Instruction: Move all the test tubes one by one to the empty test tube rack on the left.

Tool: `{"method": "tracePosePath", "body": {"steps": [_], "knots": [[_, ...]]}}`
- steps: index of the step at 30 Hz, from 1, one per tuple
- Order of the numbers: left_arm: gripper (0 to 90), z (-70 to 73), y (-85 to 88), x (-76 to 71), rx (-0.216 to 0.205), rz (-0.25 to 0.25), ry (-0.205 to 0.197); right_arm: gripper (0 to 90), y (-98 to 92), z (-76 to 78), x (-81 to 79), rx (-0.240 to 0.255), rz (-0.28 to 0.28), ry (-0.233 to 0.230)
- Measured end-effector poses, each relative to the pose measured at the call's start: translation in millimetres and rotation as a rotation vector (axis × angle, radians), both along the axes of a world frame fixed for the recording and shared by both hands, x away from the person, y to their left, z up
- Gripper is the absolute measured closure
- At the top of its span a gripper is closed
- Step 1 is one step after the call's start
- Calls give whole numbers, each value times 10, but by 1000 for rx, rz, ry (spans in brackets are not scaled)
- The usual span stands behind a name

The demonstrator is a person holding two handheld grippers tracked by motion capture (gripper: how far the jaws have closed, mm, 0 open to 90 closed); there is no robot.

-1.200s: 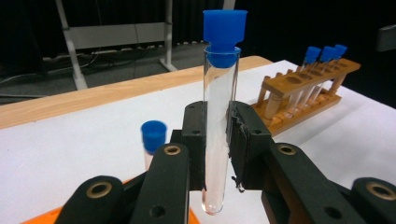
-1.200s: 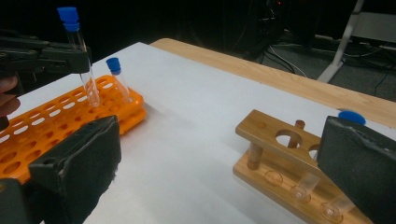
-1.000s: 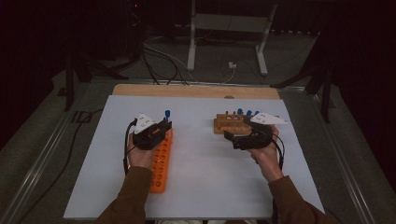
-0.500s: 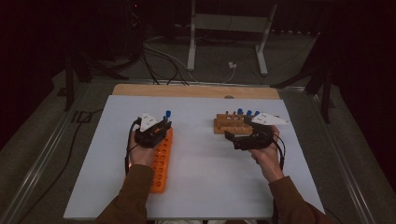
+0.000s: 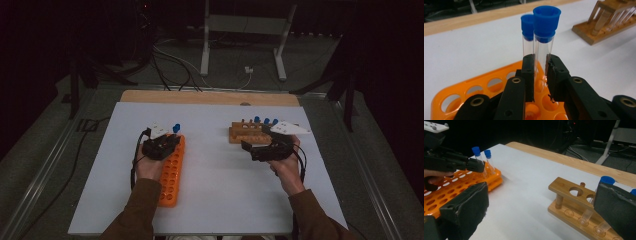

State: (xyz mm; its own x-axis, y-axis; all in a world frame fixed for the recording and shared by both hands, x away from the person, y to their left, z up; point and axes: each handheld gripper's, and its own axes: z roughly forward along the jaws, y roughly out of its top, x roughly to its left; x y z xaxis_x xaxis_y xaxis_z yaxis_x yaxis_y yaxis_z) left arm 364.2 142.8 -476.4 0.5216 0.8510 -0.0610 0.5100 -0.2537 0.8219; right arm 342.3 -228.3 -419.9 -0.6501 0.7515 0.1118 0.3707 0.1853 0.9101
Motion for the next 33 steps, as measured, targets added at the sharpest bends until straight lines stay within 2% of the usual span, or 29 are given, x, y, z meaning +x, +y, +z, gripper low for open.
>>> {"method": "tracePosePath", "body": {"steps": [8,15,24,29,33], "knots": [[785,-7,-17,20,24,4,44,10,9,-6,0,-2,6,1],[785,-20,-72,56,79,6,89,10,12,-14,2,-2,7,2],[765,-18,-55,60,58,19,112,10,1,-21,8,-2,4,4],[651,-7,3,19,21,29,91,10,-18,-19,15,4,-2,5],[574,4,73,-22,-18,43,93,10,-37,-21,19,6,-7,6]]}}
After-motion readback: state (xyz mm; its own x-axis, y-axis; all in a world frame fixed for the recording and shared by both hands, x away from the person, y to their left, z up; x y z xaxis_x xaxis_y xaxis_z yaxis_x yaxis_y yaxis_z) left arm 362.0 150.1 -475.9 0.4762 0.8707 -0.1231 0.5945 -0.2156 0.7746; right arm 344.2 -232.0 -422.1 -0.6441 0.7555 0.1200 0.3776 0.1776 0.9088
